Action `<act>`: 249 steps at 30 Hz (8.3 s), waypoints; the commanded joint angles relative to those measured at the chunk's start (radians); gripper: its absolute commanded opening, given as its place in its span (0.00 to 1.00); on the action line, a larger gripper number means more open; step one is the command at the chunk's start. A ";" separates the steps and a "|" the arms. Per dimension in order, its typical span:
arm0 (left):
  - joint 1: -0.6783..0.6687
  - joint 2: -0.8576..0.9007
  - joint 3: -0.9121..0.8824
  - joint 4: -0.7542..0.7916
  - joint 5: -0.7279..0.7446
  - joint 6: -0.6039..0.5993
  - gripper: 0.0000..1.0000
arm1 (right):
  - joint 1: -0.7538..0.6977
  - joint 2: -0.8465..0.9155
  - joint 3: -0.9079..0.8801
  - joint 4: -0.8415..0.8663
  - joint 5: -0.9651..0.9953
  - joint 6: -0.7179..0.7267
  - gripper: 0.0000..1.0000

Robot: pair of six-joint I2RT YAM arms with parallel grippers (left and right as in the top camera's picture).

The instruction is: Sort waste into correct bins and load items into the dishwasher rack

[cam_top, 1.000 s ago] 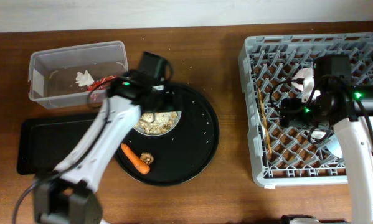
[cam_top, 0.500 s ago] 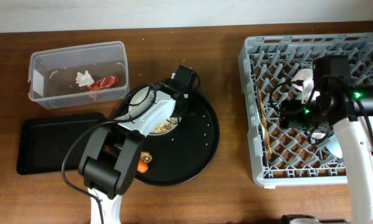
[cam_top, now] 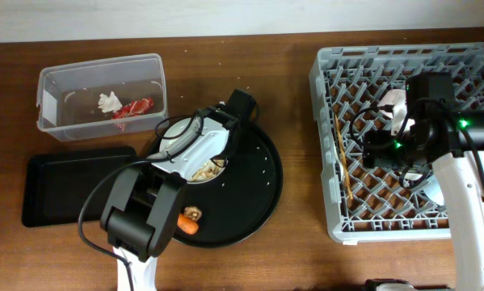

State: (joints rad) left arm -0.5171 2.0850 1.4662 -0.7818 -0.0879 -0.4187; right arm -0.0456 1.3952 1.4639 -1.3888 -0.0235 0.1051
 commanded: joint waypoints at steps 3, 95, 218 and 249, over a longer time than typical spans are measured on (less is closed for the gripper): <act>0.005 0.052 -0.053 -0.139 -0.042 -0.013 0.01 | -0.007 0.001 -0.002 -0.004 0.005 0.006 0.78; 0.425 -0.439 0.338 -0.723 0.195 0.258 0.99 | 0.139 0.003 -0.002 0.018 -0.255 -0.063 0.92; 0.101 -0.344 -0.518 -0.069 0.066 -0.222 0.79 | 0.005 0.201 0.430 -0.209 0.053 0.075 0.99; 0.906 -0.471 -0.139 -0.282 0.208 0.008 0.74 | 0.006 0.205 0.430 -0.193 -0.005 0.075 0.99</act>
State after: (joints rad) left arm 0.5476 1.7187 1.2991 -1.0740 0.0334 -0.5156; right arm -0.0368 1.5909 1.8938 -1.5948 0.0349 0.1795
